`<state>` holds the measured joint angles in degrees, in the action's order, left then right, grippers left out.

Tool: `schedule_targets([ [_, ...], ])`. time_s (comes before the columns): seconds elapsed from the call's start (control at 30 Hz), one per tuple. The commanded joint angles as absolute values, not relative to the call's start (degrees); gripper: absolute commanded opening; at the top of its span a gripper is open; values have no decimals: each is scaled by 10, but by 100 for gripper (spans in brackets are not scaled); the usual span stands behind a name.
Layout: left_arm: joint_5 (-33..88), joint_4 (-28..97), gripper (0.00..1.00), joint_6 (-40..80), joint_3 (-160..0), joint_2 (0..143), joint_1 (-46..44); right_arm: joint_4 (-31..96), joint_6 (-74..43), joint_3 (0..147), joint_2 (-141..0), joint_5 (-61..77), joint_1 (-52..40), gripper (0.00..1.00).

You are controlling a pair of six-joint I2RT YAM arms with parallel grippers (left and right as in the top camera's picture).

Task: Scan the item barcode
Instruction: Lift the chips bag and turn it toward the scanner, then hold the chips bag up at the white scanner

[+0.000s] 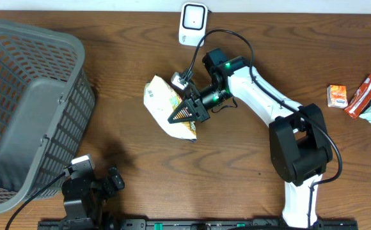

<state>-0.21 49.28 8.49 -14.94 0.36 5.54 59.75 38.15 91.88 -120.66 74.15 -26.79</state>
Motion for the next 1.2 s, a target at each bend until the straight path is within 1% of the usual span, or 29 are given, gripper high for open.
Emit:
schedule_targets([
  [0.0, -7, 518, 98, 73, -139, 3, 58, 598, 383, 920, -1191, 721, -261, 1],
  [0.13, -7, 518, 98, 73, -139, 3, 58, 589, 399, 920, -1191, 718, -252, 1],
  [0.23, -7, 518, 98, 73, -139, 3, 58, 571, 385, 921, -1191, 670, -244, 1],
  [0.43, -7, 518, 98, 73, -139, 3, 58, 465, 156, 931, -1191, 400, -228, 1],
  [0.53, -7, 518, 98, 73, -139, 3, 58, 438, 86, 960, -1191, 266, -225, 1],
  [0.6, -7, 518, 98, 73, -139, 3, 58, 423, 48, 987, -1191, 129, -227, 1],
  [0.67, -7, 518, 98, 73, -139, 3, 58, 413, 48, 1010, -1191, 8, -231, 1],
  [0.73, -7, 518, 98, 73, -139, 3, 58, 399, 53, 1027, -1192, -65, -234, 1],
  [0.97, -7, 518, 98, 73, -139, 3, 58, 295, 101, 1070, -1230, -136, -232, 1],
  [1.07, -7, 518, 98, 73, -139, 3, 58, 280, 140, 1124, -1279, -140, -232, 1],
  [1.17, -7, 518, 98, 73, -139, 3, 58, 286, 179, 1201, -1340, -192, -232, 1],
])
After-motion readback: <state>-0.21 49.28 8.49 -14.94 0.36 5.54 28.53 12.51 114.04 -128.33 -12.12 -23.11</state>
